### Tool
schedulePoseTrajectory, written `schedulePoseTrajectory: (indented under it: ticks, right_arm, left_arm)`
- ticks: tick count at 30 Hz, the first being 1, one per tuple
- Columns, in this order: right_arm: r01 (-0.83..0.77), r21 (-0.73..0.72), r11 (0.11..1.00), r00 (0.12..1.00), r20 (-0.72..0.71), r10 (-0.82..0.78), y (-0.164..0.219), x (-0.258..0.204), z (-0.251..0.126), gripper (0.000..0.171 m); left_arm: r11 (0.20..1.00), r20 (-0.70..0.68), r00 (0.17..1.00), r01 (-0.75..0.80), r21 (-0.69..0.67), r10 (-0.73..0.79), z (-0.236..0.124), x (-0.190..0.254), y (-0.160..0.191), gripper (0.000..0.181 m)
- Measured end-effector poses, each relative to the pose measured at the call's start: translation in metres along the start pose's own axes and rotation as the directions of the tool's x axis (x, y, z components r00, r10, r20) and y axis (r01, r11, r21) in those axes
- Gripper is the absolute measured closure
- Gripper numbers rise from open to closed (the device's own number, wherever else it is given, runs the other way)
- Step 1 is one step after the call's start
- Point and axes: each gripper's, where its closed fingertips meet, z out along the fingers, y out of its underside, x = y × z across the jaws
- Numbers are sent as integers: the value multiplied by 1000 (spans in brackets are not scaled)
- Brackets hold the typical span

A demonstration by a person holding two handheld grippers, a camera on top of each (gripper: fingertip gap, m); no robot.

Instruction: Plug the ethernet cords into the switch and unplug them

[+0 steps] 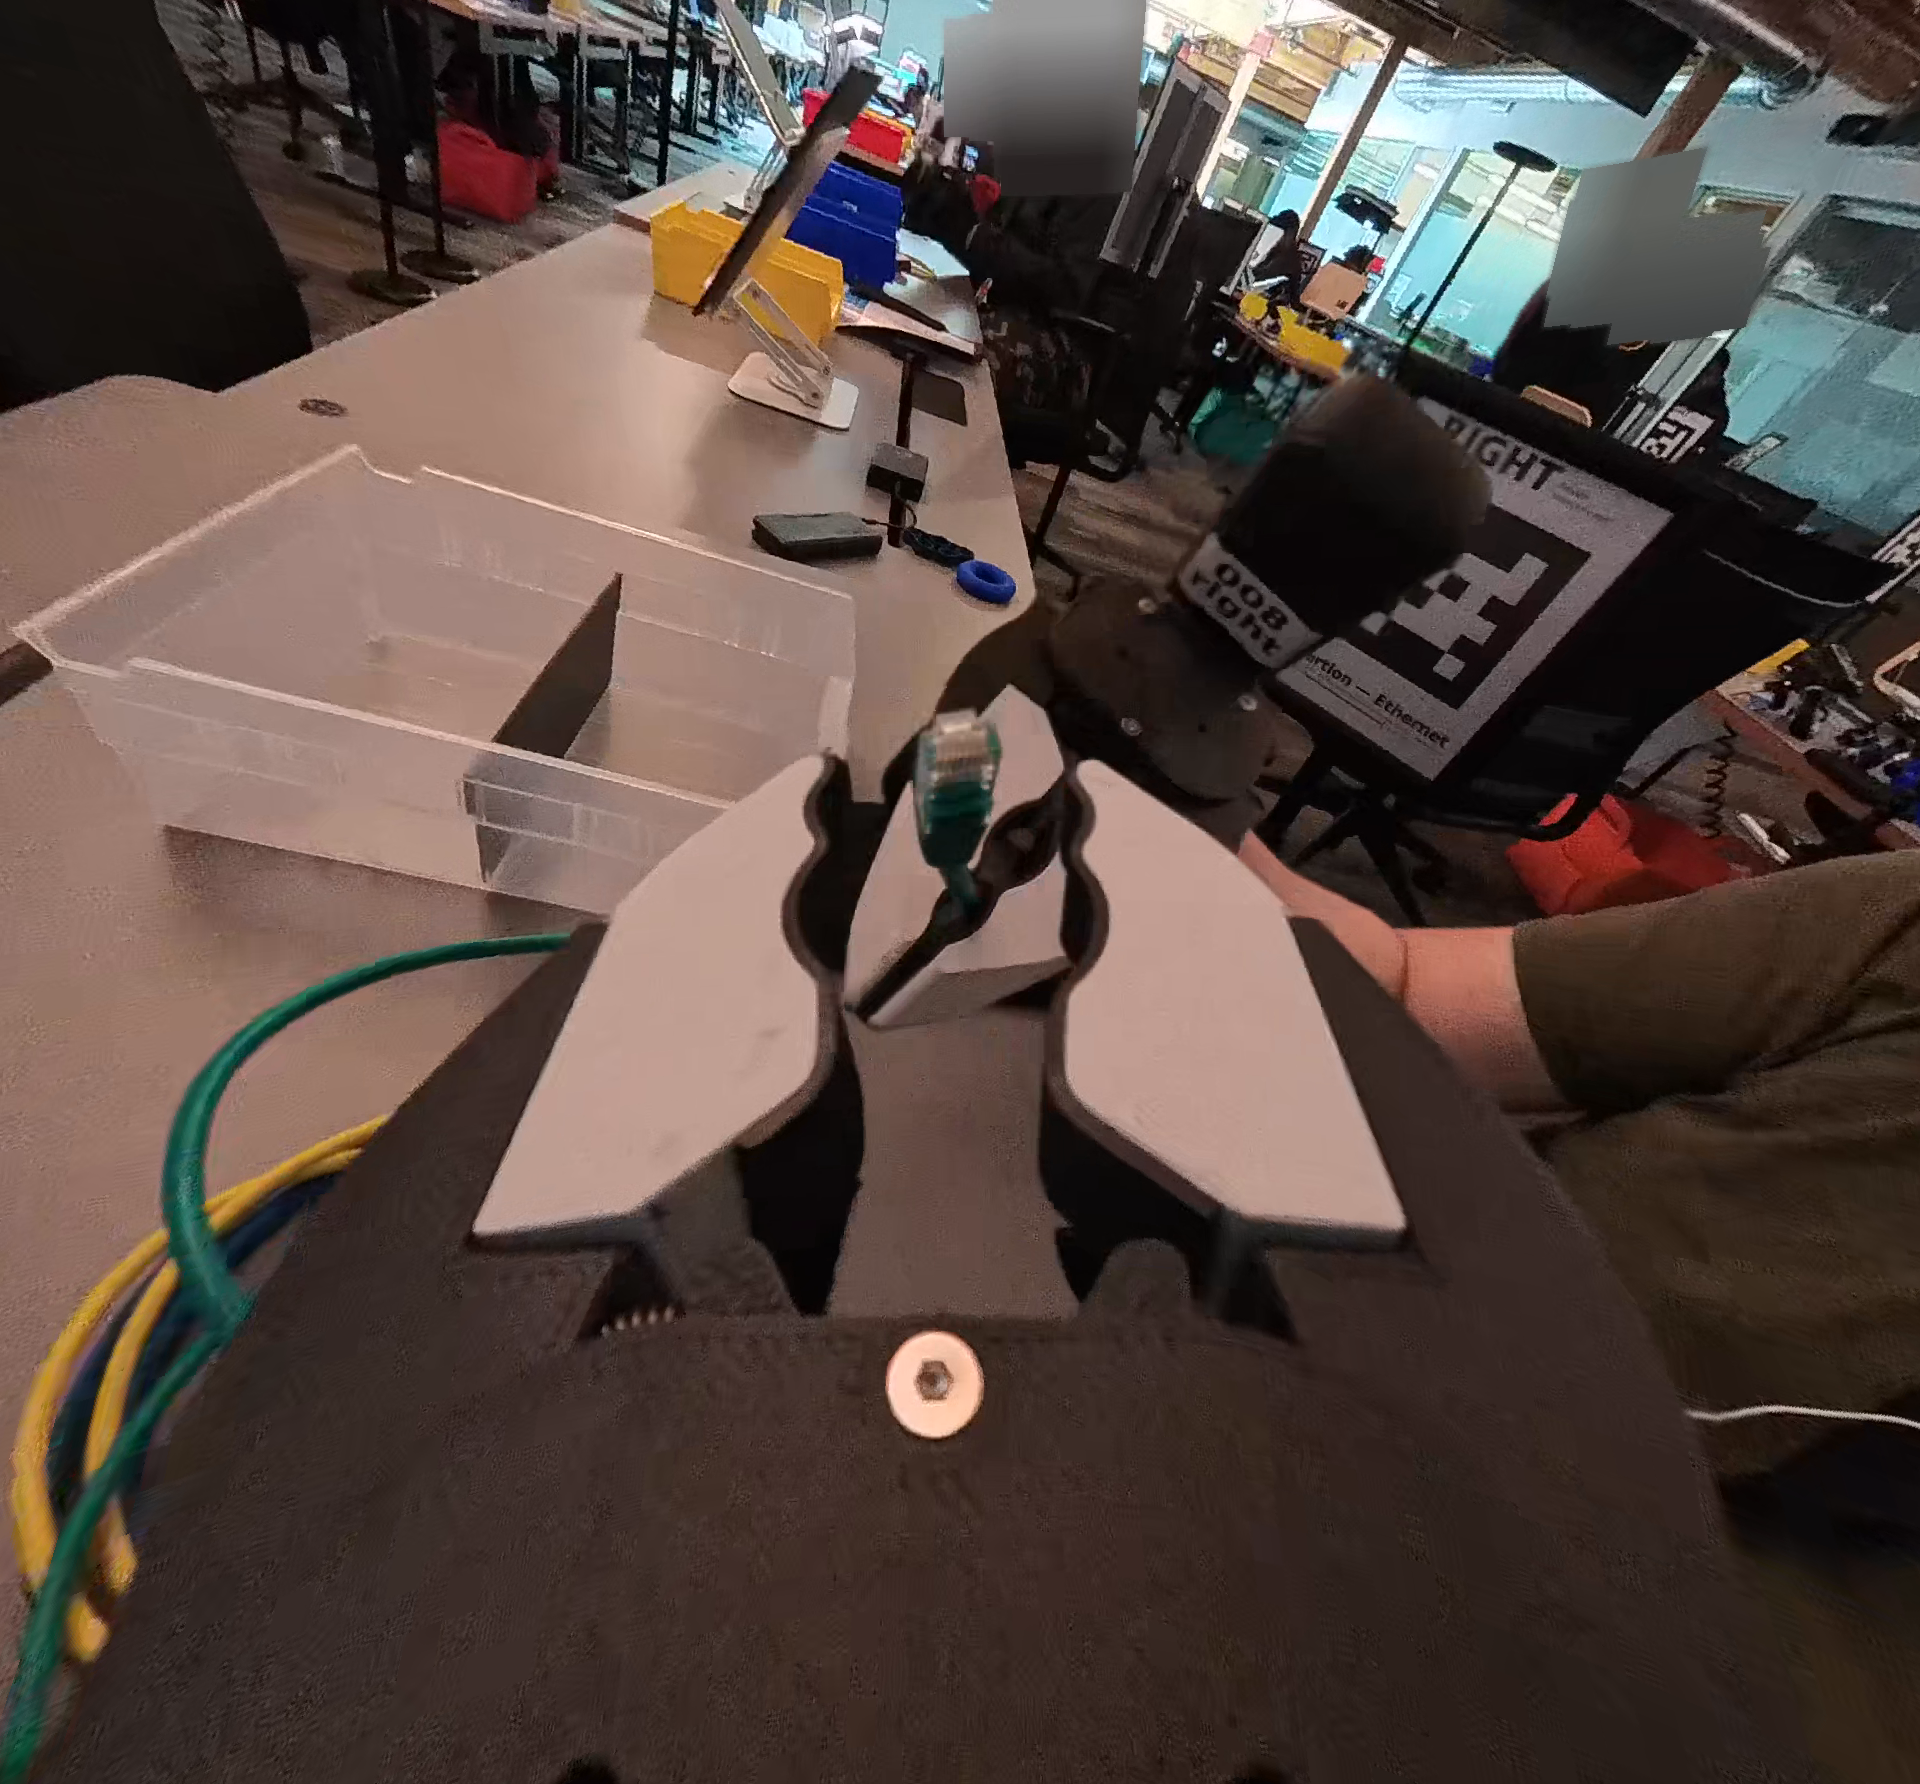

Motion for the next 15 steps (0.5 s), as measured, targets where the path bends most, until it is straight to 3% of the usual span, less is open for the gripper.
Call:
schedulePoseTrajectory:
  ticks: [4, 7, 9, 12, 13, 15]
  right_arm:
    - [143, -108, 984, 989, -32, -148, 11, 4, -7, 170]
    - [155, -123, 980, 985, -64, -163, 14, 12, -11, 170]
    - [99, -59, 993, 988, -115, -106, 10, 18, -11, 167]
    - [-20, 66, 998, 950, -308, 39, 7, 34, -22, 124]
    - [-40, 136, 990, 932, -352, 85, 3, 30, -30, 127]
    - [-58, 293, 954, 948, -283, 145, -8, -5, -38, 144]
  left_arm:
    - [993, 40, 998, -35, -110, 39, 0, -4, 14, 164]
    - [988, 84, 996, -29, -150, 42, 3, -11, 23, 165]
    - [994, 94, 996, -4, -105, 14, 2, -14, 20, 165]
    - [998, 79, 996, 53, -35, -50, -1, -20, 16, 166]
    - [998, 84, 995, 62, -21, -60, -3, -23, 16, 166]
    - [998, 86, 994, 66, 5, -66, -5, -26, 16, 166]
